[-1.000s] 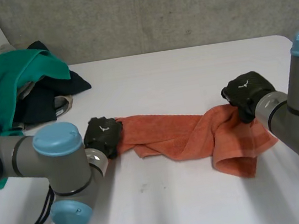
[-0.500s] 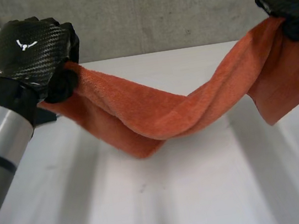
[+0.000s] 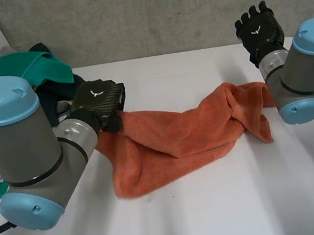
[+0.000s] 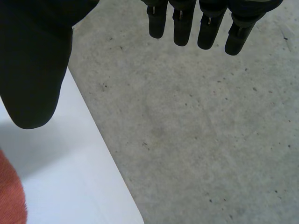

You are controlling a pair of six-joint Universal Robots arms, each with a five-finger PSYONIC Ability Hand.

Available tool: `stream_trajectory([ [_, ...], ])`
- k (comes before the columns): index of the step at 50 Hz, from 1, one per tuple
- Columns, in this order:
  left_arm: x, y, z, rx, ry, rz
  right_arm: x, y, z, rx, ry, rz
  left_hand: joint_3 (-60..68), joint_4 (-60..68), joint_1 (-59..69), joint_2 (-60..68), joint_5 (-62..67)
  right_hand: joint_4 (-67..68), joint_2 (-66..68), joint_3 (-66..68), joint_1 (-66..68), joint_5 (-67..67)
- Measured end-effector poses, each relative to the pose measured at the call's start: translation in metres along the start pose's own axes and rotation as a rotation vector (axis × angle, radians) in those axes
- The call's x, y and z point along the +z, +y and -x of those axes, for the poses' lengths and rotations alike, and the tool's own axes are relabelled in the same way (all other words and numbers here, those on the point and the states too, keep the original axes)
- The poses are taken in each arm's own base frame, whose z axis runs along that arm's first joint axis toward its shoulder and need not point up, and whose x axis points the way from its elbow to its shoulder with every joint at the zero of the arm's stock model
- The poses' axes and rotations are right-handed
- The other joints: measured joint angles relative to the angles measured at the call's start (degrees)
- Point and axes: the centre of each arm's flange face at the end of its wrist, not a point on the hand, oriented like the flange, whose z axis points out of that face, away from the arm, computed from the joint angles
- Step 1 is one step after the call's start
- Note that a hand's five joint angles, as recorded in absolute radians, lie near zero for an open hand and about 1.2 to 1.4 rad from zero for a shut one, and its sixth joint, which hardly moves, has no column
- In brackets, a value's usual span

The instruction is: Fold the laundry.

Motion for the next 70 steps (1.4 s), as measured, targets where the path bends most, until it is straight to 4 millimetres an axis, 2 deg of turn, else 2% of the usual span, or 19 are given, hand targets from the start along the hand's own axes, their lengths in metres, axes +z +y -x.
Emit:
stream_trajectory([
  [5,0.000,-0.001,-0.001,-0.008,0.002,-0.002,-0.023,-0.007,-0.011,0.012,-0.035,0.059,0.0,0.0,0.0,0.0,0.0,0.0,0.0,0.0,0.0,0.0],
  [9,-0.003,-0.003,-0.001,-0.010,0.003,-0.005,-0.058,-0.010,-0.016,0.050,-0.137,0.172,0.0,0.0,0.0,0.0,0.0,0.3,0.2,0.4,0.1,0.3],
  [15,-0.009,-0.012,0.001,-0.012,0.000,-0.027,-0.113,-0.004,-0.008,0.209,-0.330,0.387,0.0,0.0,0.0,0.0,0.0,8.1,7.3,8.2,6.4,8.0],
  [19,-0.014,-0.020,0.003,-0.017,-0.004,-0.050,-0.132,0.001,0.004,0.310,-0.412,0.438,0.0,0.0,0.0,0.0,0.0,8.3,7.3,8.4,6.5,8.7],
  [26,-0.021,-0.033,0.003,-0.026,-0.004,-0.087,-0.133,0.012,0.026,0.361,-0.427,0.373,0.0,0.0,0.0,0.0,0.0,8.3,7.3,8.4,6.5,8.7],
  [34,-0.023,-0.034,0.001,-0.029,0.003,-0.092,-0.102,0.045,0.049,0.241,-0.302,0.348,0.0,0.0,0.0,0.0,0.0,10.3,7.7,10.5,8.7,10.5],
  [38,-0.023,-0.033,0.001,-0.030,0.002,-0.088,-0.088,0.058,0.057,0.186,-0.260,0.349,0.0,0.0,0.0,0.0,0.0,29.5,29.2,29.8,28.5,27.8],
  [40,-0.023,-0.033,0.002,-0.029,0.000,-0.087,-0.082,0.062,0.058,0.169,-0.243,0.346,0.0,0.0,0.0,0.0,0.0,47.5,47.9,47.7,46.6,46.8],
  [42,-0.024,-0.034,0.003,-0.028,-0.003,-0.090,-0.077,0.062,0.056,0.164,-0.230,0.341,0.0,0.0,0.0,0.0,0.0,54.5,54.7,54.3,50.3,52.9],
  [46,-0.027,-0.040,0.005,-0.025,-0.010,-0.108,-0.074,0.048,0.038,0.168,-0.199,0.314,0.0,0.0,0.0,0.0,0.0,56.4,55.3,55.5,50.3,53.1],
  [49,-0.030,-0.048,0.008,-0.023,-0.019,-0.132,-0.075,0.028,0.014,0.174,-0.170,0.285,0.0,0.0,0.0,0.0,0.0,56.4,55.3,55.5,50.3,53.1],
  [53,-0.040,-0.063,0.016,-0.020,-0.041,-0.176,-0.084,-0.009,-0.037,0.180,-0.117,0.242,0.0,0.0,0.0,0.0,0.0,56.5,55.3,55.6,50.3,53.1],
  [54,-0.040,-0.063,0.016,-0.020,-0.041,-0.176,-0.084,-0.009,-0.037,0.180,-0.117,0.242,0.0,0.0,0.0,0.0,0.0,56.5,55.3,55.6,50.3,53.1],
  [55,-0.048,-0.074,0.025,-0.016,-0.063,-0.199,-0.091,-0.029,-0.072,0.180,-0.089,0.228,0.0,0.0,0.0,0.0,0.0,56.5,55.3,55.7,50.3,53.1],
  [57,-0.057,-0.084,0.036,-0.007,-0.092,-0.213,-0.100,-0.045,-0.106,0.178,-0.076,0.227,0.0,0.0,0.0,0.0,0.0,56.5,55.3,55.9,50.3,53.1],
  [60,-0.066,-0.090,0.047,0.005,-0.121,-0.212,-0.111,-0.055,-0.132,0.176,-0.087,0.250,0.0,0.0,0.0,0.0,0.0,56.5,55.3,56.0,50.3,53.5],
  [61,-0.072,-0.093,0.055,0.015,-0.141,-0.203,-0.119,-0.059,-0.148,0.175,-0.112,0.279,0.0,0.0,0.0,0.1,0.0,56.5,55.3,56.0,50.3,53.6],
  [65,-0.080,-0.091,0.064,0.030,-0.154,-0.160,-0.134,-0.057,-0.160,0.179,-0.209,0.364,0.0,0.0,0.0,0.1,0.0,56.6,55.3,56.0,50.3,53.6],
  [70,-0.067,-0.067,0.061,0.028,-0.117,-0.054,-0.140,-0.038,-0.147,0.205,-0.341,0.460,0.0,0.0,0.0,0.1,0.0,56.6,55.3,56.1,50.3,53.6],
])
